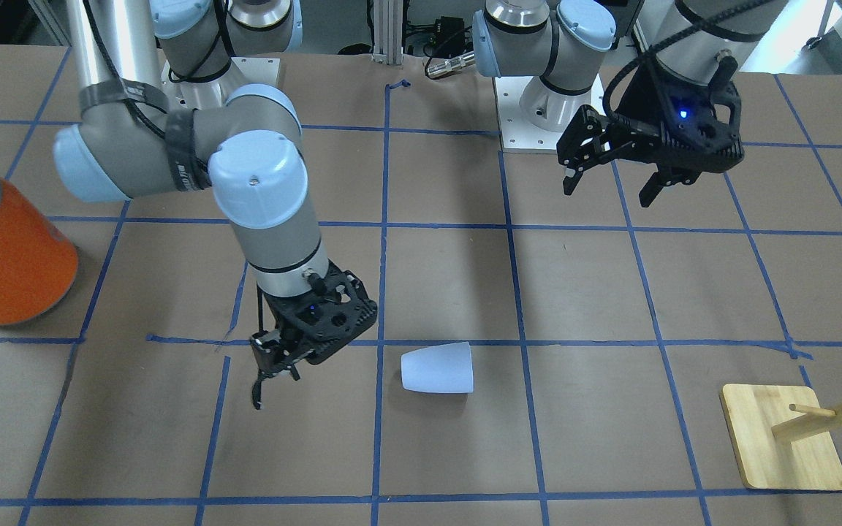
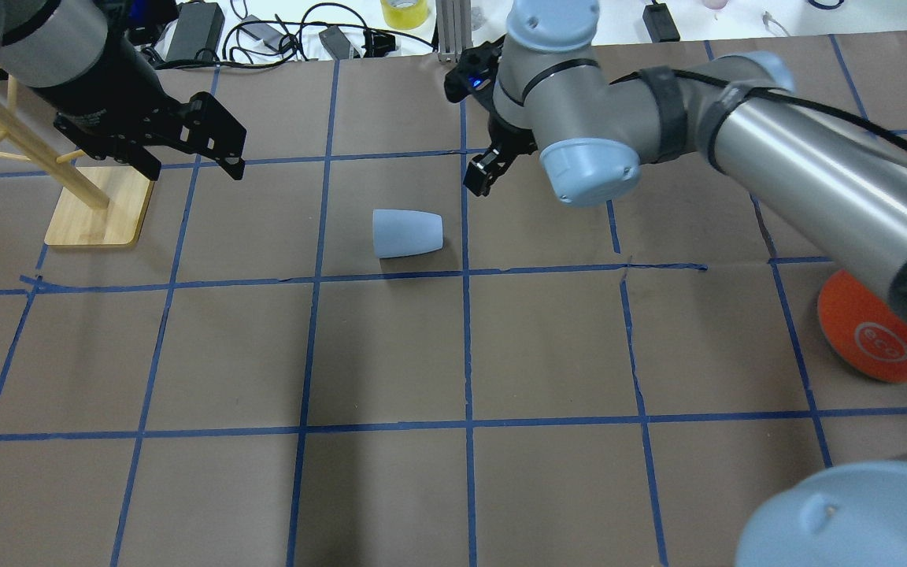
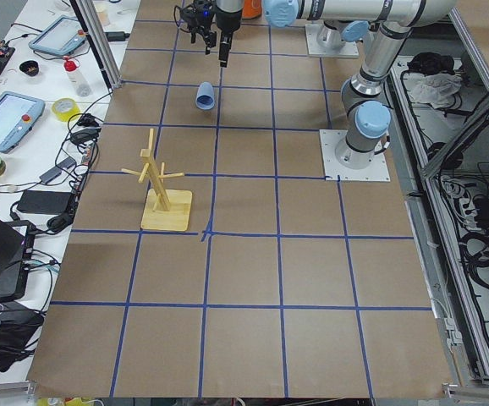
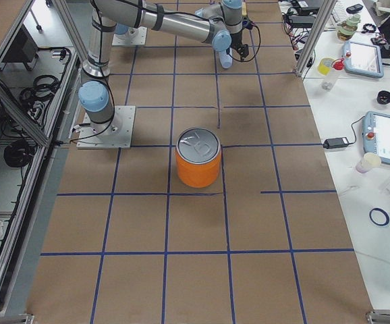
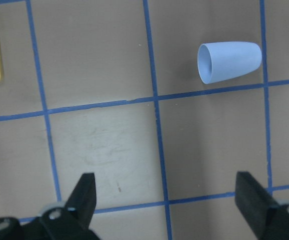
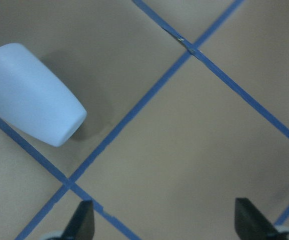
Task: Flip cup
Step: 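Set the cup on its side and open the right gripper, lifting away, then reach the left gripper to the cup's base while the right arm withdraws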
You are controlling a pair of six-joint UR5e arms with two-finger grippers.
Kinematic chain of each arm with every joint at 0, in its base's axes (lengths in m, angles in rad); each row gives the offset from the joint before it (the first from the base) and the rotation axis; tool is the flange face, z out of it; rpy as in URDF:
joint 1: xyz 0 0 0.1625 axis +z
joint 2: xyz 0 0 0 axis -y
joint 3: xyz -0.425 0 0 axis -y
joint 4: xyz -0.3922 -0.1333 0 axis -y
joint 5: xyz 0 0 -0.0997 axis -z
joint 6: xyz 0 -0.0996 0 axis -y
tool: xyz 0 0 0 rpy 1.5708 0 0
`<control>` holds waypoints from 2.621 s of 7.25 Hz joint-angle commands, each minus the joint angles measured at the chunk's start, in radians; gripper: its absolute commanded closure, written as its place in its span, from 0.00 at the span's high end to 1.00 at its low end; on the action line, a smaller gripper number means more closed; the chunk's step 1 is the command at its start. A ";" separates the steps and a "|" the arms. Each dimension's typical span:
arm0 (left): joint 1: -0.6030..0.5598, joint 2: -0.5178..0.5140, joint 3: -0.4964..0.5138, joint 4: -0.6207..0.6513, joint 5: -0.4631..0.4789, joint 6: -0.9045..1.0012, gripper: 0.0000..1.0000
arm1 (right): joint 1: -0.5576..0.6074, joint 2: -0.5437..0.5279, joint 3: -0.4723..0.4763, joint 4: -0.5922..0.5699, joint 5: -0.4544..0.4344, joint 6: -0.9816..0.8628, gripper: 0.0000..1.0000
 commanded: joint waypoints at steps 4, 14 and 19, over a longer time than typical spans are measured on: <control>0.114 -0.227 -0.199 0.185 -0.482 0.118 1.00 | -0.261 -0.177 0.010 0.337 -0.138 0.317 1.00; 0.080 -0.596 -0.213 0.407 -0.914 0.112 0.94 | -0.173 -0.322 -0.020 0.519 -0.008 0.488 1.00; 0.049 -0.624 -0.184 0.412 -0.942 0.070 0.59 | -0.173 -0.351 0.026 0.602 -0.094 0.500 1.00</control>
